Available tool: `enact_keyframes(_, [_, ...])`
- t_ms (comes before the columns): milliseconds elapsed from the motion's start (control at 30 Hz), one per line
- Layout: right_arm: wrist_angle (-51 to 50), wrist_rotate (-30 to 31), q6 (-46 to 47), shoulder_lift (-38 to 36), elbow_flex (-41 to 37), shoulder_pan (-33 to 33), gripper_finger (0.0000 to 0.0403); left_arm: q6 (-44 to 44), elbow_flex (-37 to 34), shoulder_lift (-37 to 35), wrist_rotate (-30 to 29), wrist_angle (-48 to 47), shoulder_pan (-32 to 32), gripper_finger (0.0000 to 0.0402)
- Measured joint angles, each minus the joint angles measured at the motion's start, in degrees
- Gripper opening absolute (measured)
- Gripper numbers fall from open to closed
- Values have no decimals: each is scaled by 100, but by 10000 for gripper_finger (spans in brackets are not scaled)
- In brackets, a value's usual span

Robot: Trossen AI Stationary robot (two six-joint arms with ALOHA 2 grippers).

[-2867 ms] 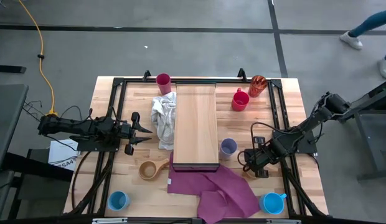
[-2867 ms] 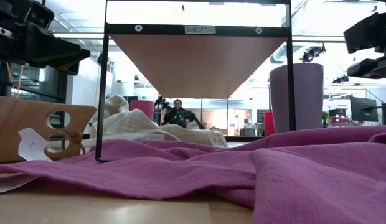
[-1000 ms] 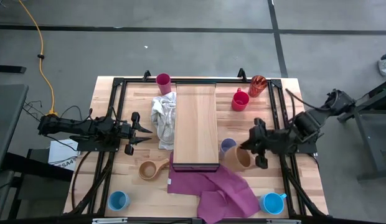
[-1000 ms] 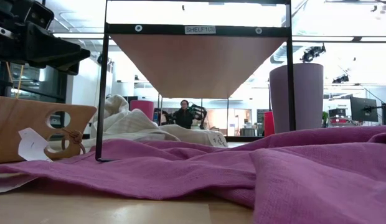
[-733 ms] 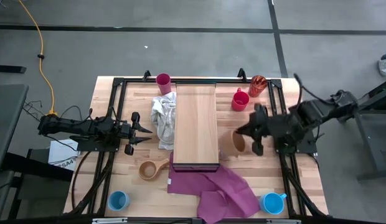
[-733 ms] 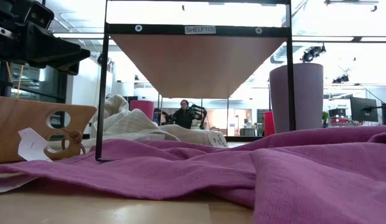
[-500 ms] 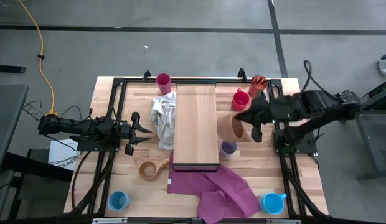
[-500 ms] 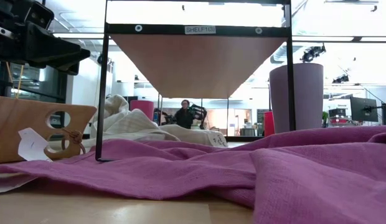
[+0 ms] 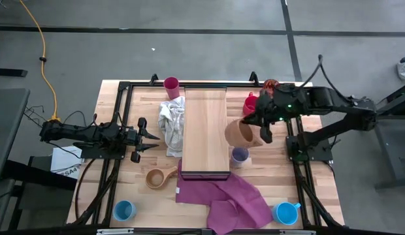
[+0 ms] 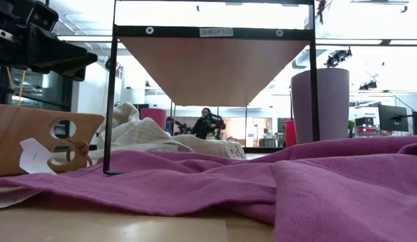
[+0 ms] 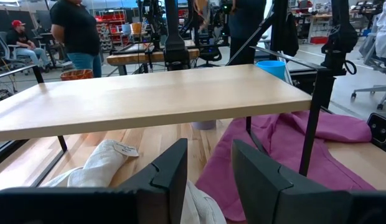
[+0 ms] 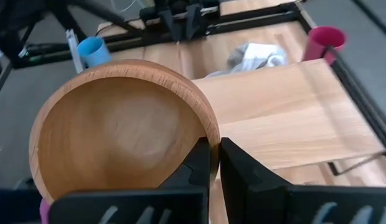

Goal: Stack small to large cups/mugs on shelf
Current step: Put the right brown mug on the shelf

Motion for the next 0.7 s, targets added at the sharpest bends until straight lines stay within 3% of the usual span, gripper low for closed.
enact_keyframes(367, [-5,-417,-177,282,93,1,0,0,0,1,0,0,1,111])
enact_keyframes(700, [-1404,-276,-858,1390,1908,2,0,-1,0,0,0,0,1,111])
